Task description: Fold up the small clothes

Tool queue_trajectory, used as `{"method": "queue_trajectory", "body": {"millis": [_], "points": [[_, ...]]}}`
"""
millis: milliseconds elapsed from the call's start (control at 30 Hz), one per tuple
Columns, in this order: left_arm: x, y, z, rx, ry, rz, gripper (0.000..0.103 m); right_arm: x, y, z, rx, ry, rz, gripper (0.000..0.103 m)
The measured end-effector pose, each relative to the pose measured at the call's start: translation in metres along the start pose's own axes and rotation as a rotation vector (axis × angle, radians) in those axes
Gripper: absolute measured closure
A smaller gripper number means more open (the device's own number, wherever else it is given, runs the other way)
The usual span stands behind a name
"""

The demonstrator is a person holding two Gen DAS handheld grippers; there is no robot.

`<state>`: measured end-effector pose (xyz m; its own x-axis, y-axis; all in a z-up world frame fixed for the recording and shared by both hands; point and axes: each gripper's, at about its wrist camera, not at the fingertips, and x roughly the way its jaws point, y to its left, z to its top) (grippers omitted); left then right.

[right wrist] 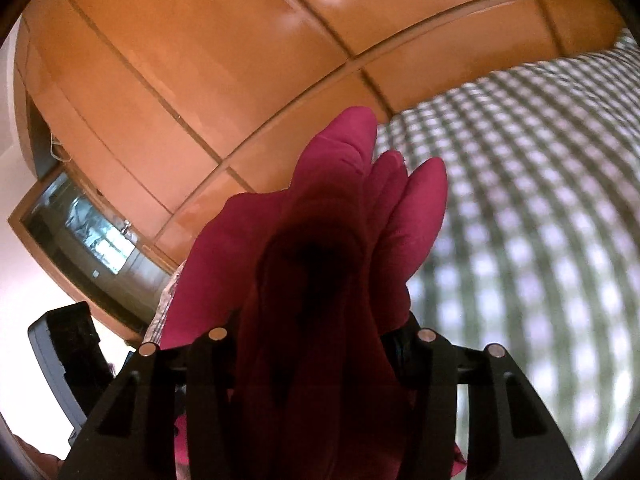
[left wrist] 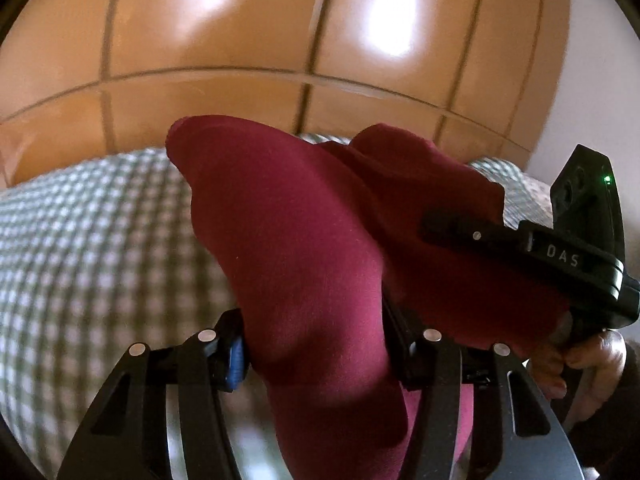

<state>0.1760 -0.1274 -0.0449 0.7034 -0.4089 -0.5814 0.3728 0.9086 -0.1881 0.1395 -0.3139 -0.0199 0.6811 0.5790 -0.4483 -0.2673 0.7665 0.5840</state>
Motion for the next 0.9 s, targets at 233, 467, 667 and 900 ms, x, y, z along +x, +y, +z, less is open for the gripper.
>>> {"method": "queue_trajectory", "body": {"millis": [233,467,667,900], "points": [[0.023,0.064,0.038,-0.013,-0.079,0.112,0.049,0.077,0.023,0.044,-0.079,-0.029,0.017,0.055],[0.081,0.098,0.055,-0.008,-0.04,0.264,0.041,0.149,0.014,0.068,-0.141,-0.033,-0.194,0.035],[0.093,0.128,0.043,-0.123,0.005,0.226,0.014,0.159,-0.017,0.058,-0.055,-0.001,-0.223,0.025],[0.061,0.126,0.029,-0.191,-0.071,0.196,0.01,0.119,-0.008,0.039,-0.085,-0.097,-0.238,0.015]]}}
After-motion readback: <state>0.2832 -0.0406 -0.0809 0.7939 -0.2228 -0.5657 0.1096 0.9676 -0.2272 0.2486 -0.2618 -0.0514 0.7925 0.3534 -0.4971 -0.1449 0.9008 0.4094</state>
